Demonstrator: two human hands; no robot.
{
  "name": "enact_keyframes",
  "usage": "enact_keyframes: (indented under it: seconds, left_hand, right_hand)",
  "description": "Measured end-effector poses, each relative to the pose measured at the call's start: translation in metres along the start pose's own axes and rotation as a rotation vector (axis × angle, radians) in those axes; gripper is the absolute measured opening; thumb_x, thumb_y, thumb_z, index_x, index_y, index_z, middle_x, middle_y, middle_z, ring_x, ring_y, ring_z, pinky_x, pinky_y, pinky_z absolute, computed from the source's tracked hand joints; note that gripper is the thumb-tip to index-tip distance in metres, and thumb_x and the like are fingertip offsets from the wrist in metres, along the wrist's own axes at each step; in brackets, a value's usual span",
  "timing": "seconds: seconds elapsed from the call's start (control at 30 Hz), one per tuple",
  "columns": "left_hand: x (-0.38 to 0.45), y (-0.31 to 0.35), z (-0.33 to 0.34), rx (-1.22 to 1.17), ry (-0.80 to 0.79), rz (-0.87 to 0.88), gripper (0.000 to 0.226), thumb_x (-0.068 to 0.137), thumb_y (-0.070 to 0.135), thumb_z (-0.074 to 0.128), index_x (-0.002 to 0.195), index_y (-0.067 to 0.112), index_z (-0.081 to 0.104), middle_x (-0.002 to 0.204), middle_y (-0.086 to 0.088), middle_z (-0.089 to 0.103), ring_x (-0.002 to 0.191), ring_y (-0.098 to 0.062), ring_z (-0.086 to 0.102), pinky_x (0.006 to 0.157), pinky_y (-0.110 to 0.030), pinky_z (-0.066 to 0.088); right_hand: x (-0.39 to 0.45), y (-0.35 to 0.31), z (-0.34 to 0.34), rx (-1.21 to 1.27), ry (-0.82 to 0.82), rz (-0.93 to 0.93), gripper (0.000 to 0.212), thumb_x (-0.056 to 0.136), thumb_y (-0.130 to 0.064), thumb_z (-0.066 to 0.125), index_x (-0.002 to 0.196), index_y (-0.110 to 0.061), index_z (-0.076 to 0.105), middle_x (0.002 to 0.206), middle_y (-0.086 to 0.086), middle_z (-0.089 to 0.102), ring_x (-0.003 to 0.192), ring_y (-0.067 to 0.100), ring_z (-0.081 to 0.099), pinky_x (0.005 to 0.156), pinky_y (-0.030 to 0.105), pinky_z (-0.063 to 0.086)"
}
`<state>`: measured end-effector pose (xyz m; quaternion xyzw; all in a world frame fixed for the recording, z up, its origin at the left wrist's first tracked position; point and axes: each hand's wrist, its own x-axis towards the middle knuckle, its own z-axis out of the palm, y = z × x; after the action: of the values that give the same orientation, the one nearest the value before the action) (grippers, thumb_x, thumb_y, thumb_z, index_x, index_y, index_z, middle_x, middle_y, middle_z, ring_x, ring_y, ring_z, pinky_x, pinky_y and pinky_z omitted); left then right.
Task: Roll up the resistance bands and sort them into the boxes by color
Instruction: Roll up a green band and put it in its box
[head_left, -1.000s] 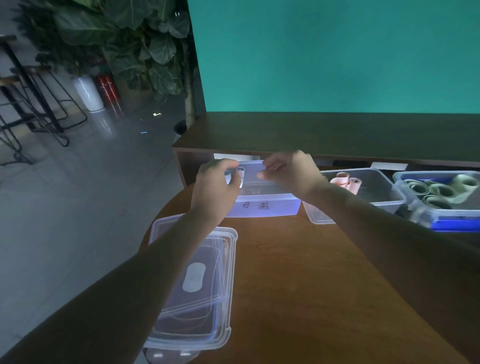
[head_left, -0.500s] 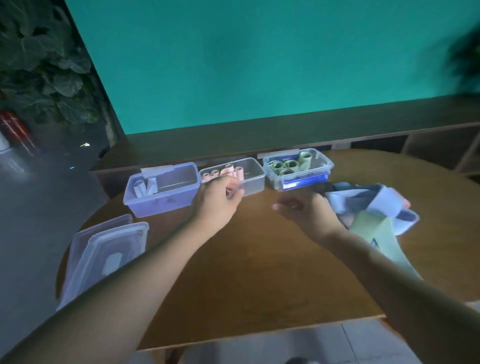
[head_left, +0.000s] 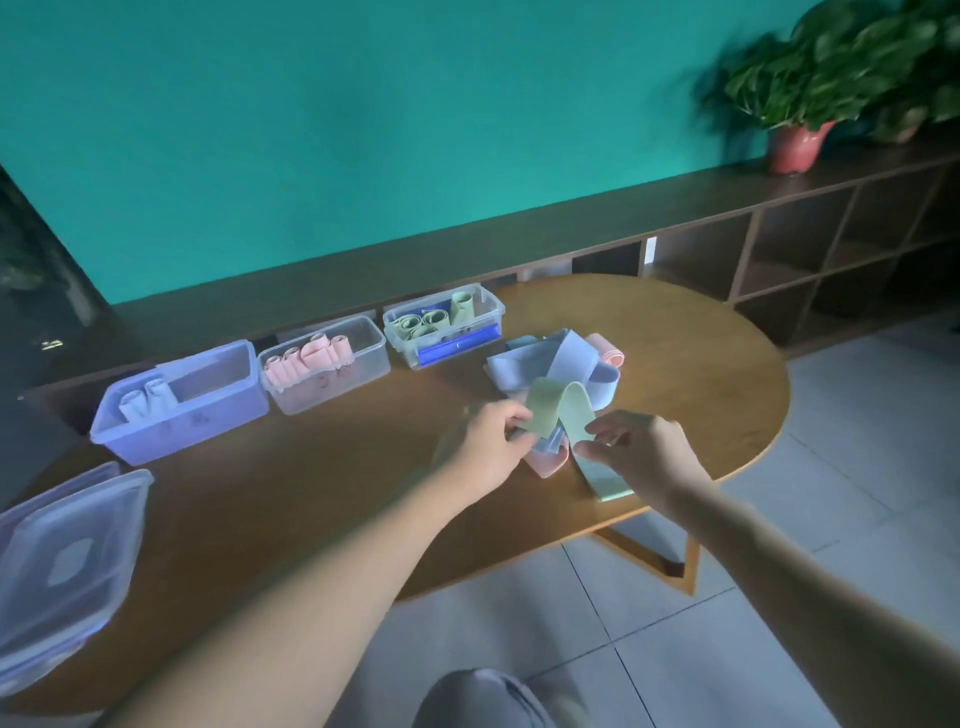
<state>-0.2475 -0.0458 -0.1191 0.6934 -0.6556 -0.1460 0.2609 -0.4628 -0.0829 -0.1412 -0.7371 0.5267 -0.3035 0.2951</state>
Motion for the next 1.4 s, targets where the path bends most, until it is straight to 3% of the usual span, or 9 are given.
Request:
enact_keyframes:
  seconds: [0.17, 0.27, 0.4, 0.6, 0.8, 0.9, 1.07, 1.27, 1.4]
  left_hand:
    - [-0.003, 0.013, 0.029, -0.041, -0.072, 0.089, 0.019, 0.085, 0.034, 0.077, 0.104, 0.030, 0.076, 0.098, 0.010, 0.067, 0.079, -0.005, 0.061, 0.079, -0.026, 0.052]
    - [-0.003, 0.021, 0.041, -0.075, -0.119, 0.108, 0.021, 0.083, 0.034, 0.080, 0.103, 0.031, 0.076, 0.093, 0.013, 0.065, 0.077, 0.004, 0.058, 0.080, -0.023, 0.051]
    - [-0.005, 0.028, 0.051, -0.081, -0.169, 0.123, 0.025, 0.081, 0.038, 0.081, 0.105, 0.031, 0.077, 0.084, 0.017, 0.061, 0.075, 0.004, 0.055, 0.079, -0.022, 0.049]
    - [-0.011, 0.032, 0.054, -0.068, -0.218, 0.132, 0.028, 0.076, 0.046, 0.083, 0.100, 0.031, 0.077, 0.080, 0.016, 0.065, 0.069, 0.009, 0.055, 0.070, -0.019, 0.047]
    - [-0.007, 0.046, 0.024, -0.072, -0.098, 0.162, 0.010, 0.086, 0.031, 0.077, 0.077, 0.029, 0.074, 0.068, 0.015, 0.068, 0.066, 0.000, 0.062, 0.068, -0.023, 0.050]
    - [0.002, 0.055, -0.003, -0.119, 0.002, 0.115, 0.003, 0.085, 0.028, 0.077, 0.084, 0.025, 0.077, 0.073, 0.012, 0.073, 0.071, -0.006, 0.068, 0.074, -0.032, 0.058]
    - [0.010, 0.078, -0.068, -0.236, 0.156, 0.121, 0.004, 0.089, 0.016, 0.074, 0.088, 0.018, 0.077, 0.072, 0.012, 0.072, 0.070, -0.010, 0.070, 0.070, -0.021, 0.054]
    - [-0.007, 0.101, -0.158, -0.290, 0.292, 0.172, 0.018, 0.087, 0.014, 0.076, 0.074, 0.026, 0.073, 0.067, 0.000, 0.074, 0.068, -0.027, 0.073, 0.077, -0.047, 0.061]
    - [-0.030, 0.107, -0.211, -0.272, 0.385, 0.175, 0.015, 0.087, 0.016, 0.077, 0.078, 0.026, 0.073, 0.066, 0.002, 0.074, 0.064, -0.018, 0.074, 0.075, -0.040, 0.063]
  right_hand:
    - [-0.007, 0.026, -0.015, 0.020, -0.139, 0.054, 0.025, 0.071, -0.028, 0.091, 0.092, -0.023, 0.079, 0.085, -0.013, 0.072, 0.085, 0.004, 0.065, 0.064, 0.004, 0.041]
    - [-0.013, 0.037, -0.021, -0.021, -0.179, 0.020, 0.022, 0.072, -0.026, 0.090, 0.091, -0.025, 0.079, 0.084, -0.020, 0.068, 0.082, -0.004, 0.059, 0.066, 0.005, 0.039]
    - [-0.017, 0.049, -0.025, -0.077, -0.229, 0.013, 0.015, 0.076, -0.025, 0.087, 0.084, -0.032, 0.076, 0.088, -0.014, 0.071, 0.085, 0.007, 0.063, 0.071, 0.017, 0.045]
    - [-0.017, 0.043, -0.026, -0.044, -0.194, -0.046, 0.010, 0.081, -0.018, 0.084, 0.090, -0.021, 0.081, 0.085, -0.011, 0.070, 0.080, 0.006, 0.061, 0.065, 0.008, 0.041]
    - [-0.010, 0.005, -0.039, 0.071, -0.101, -0.097, 0.008, 0.079, -0.022, 0.086, 0.085, -0.023, 0.081, 0.071, -0.015, 0.071, 0.067, -0.002, 0.058, 0.060, 0.007, 0.040]
    - [-0.002, -0.027, -0.050, 0.121, -0.067, -0.080, 0.006, 0.082, -0.021, 0.083, 0.083, -0.026, 0.079, 0.062, -0.006, 0.070, 0.052, -0.001, 0.057, 0.051, 0.007, 0.040]
    - [0.011, -0.099, -0.077, 0.233, -0.020, -0.169, 0.005, 0.088, -0.017, 0.078, 0.091, -0.014, 0.079, 0.069, 0.005, 0.075, 0.049, 0.004, 0.064, 0.048, 0.019, 0.050]
    - [0.013, -0.184, -0.100, 0.361, 0.027, -0.256, 0.006, 0.085, -0.018, 0.080, 0.090, -0.014, 0.078, 0.065, 0.006, 0.073, 0.055, 0.011, 0.068, 0.051, 0.022, 0.051]
    - [0.006, -0.235, -0.104, 0.401, 0.027, -0.342, 0.012, 0.084, -0.021, 0.083, 0.090, -0.013, 0.077, 0.066, 0.005, 0.072, 0.055, 0.012, 0.066, 0.054, 0.026, 0.051]
